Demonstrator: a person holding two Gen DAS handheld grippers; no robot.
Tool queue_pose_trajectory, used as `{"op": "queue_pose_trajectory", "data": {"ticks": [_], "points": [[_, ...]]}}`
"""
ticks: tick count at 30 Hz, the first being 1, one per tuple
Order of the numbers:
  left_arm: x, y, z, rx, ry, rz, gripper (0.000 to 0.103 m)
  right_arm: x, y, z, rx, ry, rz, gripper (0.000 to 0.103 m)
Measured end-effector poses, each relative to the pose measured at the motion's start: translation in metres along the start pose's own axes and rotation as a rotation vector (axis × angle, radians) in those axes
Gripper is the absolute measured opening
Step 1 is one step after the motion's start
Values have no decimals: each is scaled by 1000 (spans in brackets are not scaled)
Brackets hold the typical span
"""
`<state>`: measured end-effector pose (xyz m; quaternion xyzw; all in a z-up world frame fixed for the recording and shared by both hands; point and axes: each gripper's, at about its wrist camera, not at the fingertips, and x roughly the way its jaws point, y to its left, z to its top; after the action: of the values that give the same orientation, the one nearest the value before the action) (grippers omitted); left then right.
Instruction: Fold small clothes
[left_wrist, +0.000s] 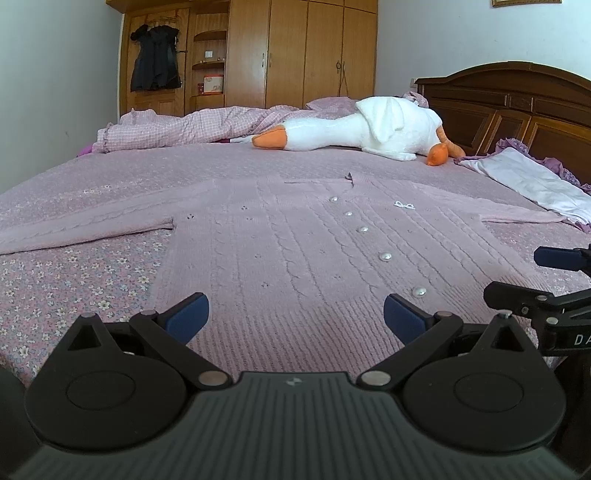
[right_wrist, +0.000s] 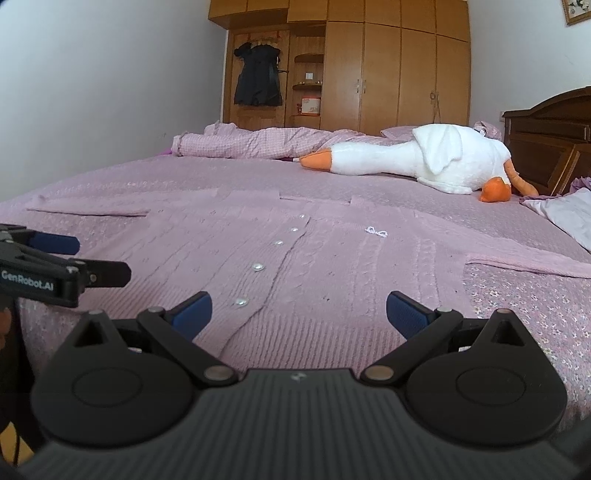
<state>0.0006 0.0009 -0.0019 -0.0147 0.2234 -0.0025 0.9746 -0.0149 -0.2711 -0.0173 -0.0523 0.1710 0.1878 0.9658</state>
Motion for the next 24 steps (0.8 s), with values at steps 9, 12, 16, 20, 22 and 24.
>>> {"op": "queue_pose_trajectory", "data": {"ticks": [9,12,16,20,22,24], "points": [[-3,1,0,-3,-3,-7,103,1,10,-2,-47,2,6,102],[-3,1,0,-3,-1,-7,103,1,9,-2,-46,6,5,102],[-3,1,0,-2,0,-9,103,1,9,-2,-46,7,4,103],[-2,0,-1,3,3,-9,103,1,9,-2,-45,8,4,102],[-2,0,-1,4,3,-9,103,1,9,-2,-45,8,4,102],[-2,0,-1,4,3,-9,103,1,9,-1,-45,8,4,102]]}}
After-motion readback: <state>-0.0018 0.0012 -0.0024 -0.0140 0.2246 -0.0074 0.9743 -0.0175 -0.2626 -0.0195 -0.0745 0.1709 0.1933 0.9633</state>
